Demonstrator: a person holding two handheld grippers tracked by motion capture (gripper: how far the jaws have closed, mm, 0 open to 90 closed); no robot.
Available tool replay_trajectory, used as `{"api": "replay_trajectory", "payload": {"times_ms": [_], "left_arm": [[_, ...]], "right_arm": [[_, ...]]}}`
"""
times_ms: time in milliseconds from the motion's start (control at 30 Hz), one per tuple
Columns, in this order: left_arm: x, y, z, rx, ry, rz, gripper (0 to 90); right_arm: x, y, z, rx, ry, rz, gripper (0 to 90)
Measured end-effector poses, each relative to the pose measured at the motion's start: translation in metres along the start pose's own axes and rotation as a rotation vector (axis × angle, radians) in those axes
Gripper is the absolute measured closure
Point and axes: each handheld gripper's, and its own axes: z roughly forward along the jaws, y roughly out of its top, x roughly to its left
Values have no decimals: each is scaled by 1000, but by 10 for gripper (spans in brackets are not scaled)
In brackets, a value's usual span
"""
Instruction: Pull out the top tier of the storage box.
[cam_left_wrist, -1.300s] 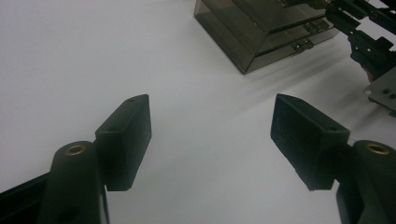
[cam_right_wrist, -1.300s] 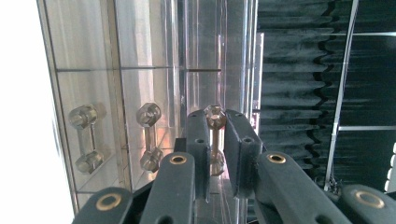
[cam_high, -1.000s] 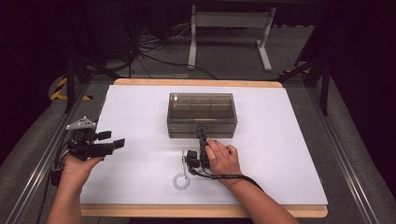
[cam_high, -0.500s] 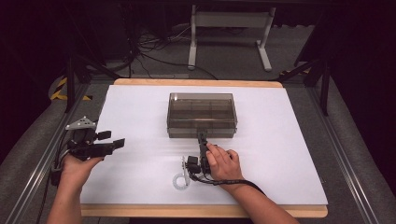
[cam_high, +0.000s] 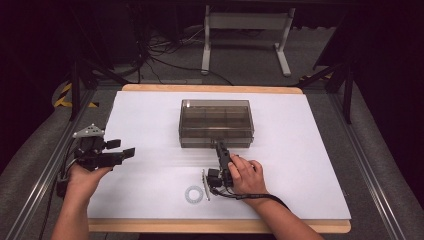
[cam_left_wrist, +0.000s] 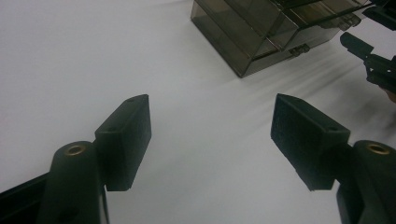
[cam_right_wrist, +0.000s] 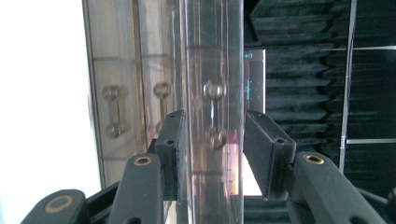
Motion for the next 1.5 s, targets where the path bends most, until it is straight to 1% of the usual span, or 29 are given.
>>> {"api": "replay_trajectory", "payload": {"times_ms": [33, 133, 267, 333, 367, 500, 567, 633, 667, 733, 800, 833, 867, 967, 1000, 1067, 1100, 1133, 1167, 1233, 1300, 1333, 1400, 1433, 1500], "left_arm": [[0, 0, 0, 0, 0, 0, 296], [0, 1, 2, 3, -4, 2, 296], [0, 1, 3, 8, -5, 4, 296], [-1, 1, 2, -3, 9, 10, 298], [-1, 1, 1, -9, 13, 13, 299], [-2, 2, 0, -11, 10, 13, 300], [-2, 2, 0, -13, 10, 14, 300], [-2, 2, 0, -13, 13, 13, 300], [-2, 2, 0, -13, 13, 13, 300], [-3, 2, -1, -21, 15, 14, 301], [-3, 2, -1, -23, 16, 19, 301], [-3, 2, -2, -19, 15, 20, 301], [-3, 2, -2, -20, 16, 19, 301], [-2, 1, -3, -18, 13, 17, 300], [-2, 1, -2, -16, 11, 16, 300], [-2, 2, -1, -4, 9, 14, 298], [-2, 2, -1, -4, 9, 14, 297], [-1, 3, 2, 2, 3, 12, 296], [-1, 3, 2, 2, 3, 12, 294], [-1, 3, 3, 9, -1, 14, 293], [-1, 3, 4, 21, -3, 18, 292], [-1, 3, 4, 24, -3, 15, 291], [-1, 3, 5, 26, -2, 11, 290], [0, 3, 5, 28, -4, 11, 290], [1, 3, 5, 32, -9, 11, 288]], "right_arm": [[0, 0, 0, 0, 0, 0, 601], [-1, -10, -1, 13, 14, 5, 591], [-3, -19, -4, 23, 25, 28, 586], [-4, -23, -6, 29, 31, 37, 585], [-4, -26, -7, 20, 30, 41, 584], [-7, -32, -9, 26, 35, 53, 582], [-10, -38, -12, 22, 44, 70, 574], [-11, -43, -14, -1, 54, 64, 569], [-11, -46, -15, 4, 57, 70, 569], [-12, -50, -17, -3, 67, 85, 568], [-13, -53, -18, -11, 68, 86, 567], [-16, -57, -20, -18, 80, 114, 566], [-16, -57, -20, -18, 80, 114, 566], [-20, -65, -21, -40, 89, 135, 556], [-21, -68, -22, -48, 86, 135, 555], [-23, -72, -23, -60, 104, 154, 551], [-23, -72, -23, -60, 104, 154, 551], [-26, -77, -24, -68, 119, 181, 551], [-26, -77, -24, -68, 119, 181, 551], [-28, -80, -25, -75, 132, 200, 551], [-30, -84, -26, -81, 161, 218, 551], [-31, -85, -25, -91, 180, 214, 551], [-32, -87, -26, -101, 198, 209, 552], [-34, -88, -27, -107, 216, 222, 552], [-36, -90, -28, -111, 230, 247, 552]]}}
